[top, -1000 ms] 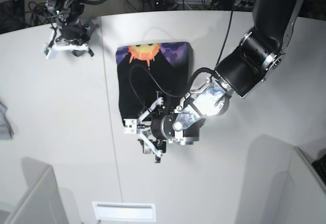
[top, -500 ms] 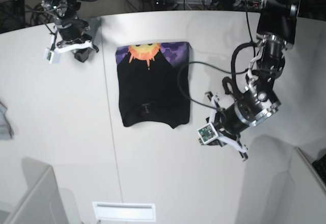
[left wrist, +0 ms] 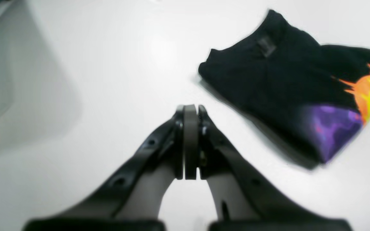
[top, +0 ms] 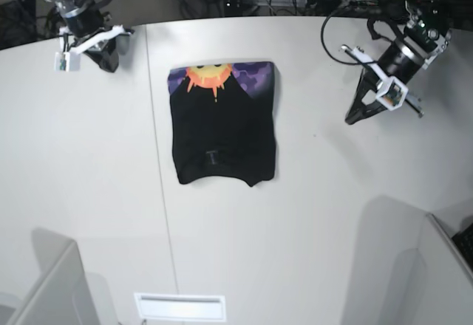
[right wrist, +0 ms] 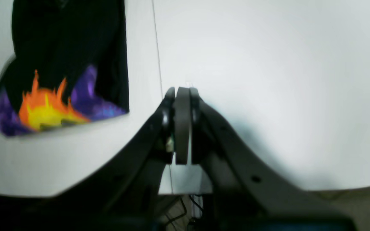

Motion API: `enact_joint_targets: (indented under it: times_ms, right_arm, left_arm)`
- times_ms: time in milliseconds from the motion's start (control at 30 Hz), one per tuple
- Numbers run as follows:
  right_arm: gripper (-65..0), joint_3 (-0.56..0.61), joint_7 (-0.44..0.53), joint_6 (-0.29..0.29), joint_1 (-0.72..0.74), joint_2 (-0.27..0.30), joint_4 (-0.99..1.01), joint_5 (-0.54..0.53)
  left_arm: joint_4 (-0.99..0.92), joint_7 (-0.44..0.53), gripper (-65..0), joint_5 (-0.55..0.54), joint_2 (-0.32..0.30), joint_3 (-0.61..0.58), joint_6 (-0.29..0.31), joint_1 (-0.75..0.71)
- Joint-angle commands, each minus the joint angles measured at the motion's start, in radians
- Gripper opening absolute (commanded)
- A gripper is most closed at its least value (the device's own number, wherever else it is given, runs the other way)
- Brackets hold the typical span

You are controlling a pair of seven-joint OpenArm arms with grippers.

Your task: Fold the T-shirt properly

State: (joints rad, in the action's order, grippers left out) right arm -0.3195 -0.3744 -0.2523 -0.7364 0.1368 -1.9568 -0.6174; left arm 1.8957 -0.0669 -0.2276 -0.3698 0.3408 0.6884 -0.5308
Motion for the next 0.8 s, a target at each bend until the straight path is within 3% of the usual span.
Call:
enact_joint_targets:
  times_ms: [0,200,333,433,667,767]
  right_arm:
    - [-65.0,-0.003,0.036,-0.023,-0.021,0.025,-0.017,-0.012]
    - [-65.0,0.006,0.039,-0.023,-0.116,0.111,-0.019,0.023]
    - [-65.0,0.007,0.035,-0.023,-0.202,0.106,-0.023,0.184]
    - [-65.0,0.009,0.028,-0.023,-0.279,0.09,-0.023,0.242]
    - [-65.0,0.09,-0.231,-0.023,-0.366,0.094,-0.02,0.245]
    - [-65.0,0.168,-0.349,-0.023,-0.371,0.096,-0.013,0.247]
  left_arm:
    - [-0.002,0.055,-65.0,-0.013,-0.008,0.007,0.01,-0.038]
    - [-0.109,0.209,-65.0,-0.014,-0.008,0.016,0.01,-0.216]
    - [-0.163,0.263,-65.0,-0.013,-0.008,0.016,0.01,-0.317]
    - [-0.223,0.26,-65.0,-0.013,-0.01,0.016,0.01,-0.381]
    - [-0.427,0.256,-65.0,-0.003,-0.01,0.002,0.01,-0.458]
    - [-0.537,0.258,-65.0,0.086,-0.008,-0.032,0.01,-0.447]
